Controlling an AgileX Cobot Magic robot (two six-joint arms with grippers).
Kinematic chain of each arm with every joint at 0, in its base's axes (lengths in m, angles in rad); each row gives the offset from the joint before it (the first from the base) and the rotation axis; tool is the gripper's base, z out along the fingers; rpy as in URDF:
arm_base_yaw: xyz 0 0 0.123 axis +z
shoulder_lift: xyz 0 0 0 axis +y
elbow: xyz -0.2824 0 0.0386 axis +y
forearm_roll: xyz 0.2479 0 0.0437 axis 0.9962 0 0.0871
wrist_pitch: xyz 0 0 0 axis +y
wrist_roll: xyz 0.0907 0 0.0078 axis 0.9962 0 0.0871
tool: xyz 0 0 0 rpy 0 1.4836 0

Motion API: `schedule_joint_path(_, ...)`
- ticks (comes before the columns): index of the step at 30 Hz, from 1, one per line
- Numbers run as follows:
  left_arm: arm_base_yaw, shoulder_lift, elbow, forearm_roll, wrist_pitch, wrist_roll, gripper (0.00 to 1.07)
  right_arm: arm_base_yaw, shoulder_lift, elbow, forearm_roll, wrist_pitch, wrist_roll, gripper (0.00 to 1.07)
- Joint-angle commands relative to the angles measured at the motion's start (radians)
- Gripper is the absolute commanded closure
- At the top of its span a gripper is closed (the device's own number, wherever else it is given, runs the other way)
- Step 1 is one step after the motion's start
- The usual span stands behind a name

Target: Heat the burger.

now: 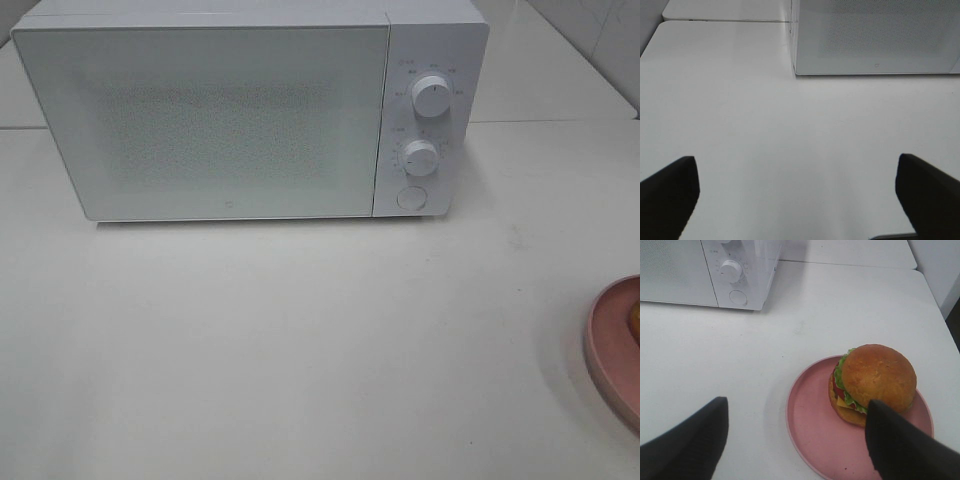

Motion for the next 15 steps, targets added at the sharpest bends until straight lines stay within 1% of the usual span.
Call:
schedule_joint_path(1,0.003,-0.022,0.001,-0.003,-0.011,-0.002,0.06,-0.009,-0.027,0.002,0.0,-0.016,-0.001,0.32)
schedule_joint_path(15,0.003,-0.021,0.001,0.003,-0.011,-0.002,0.06,-0.009,-0.027,0.002,0.0,-0.016,-0.001,0.32)
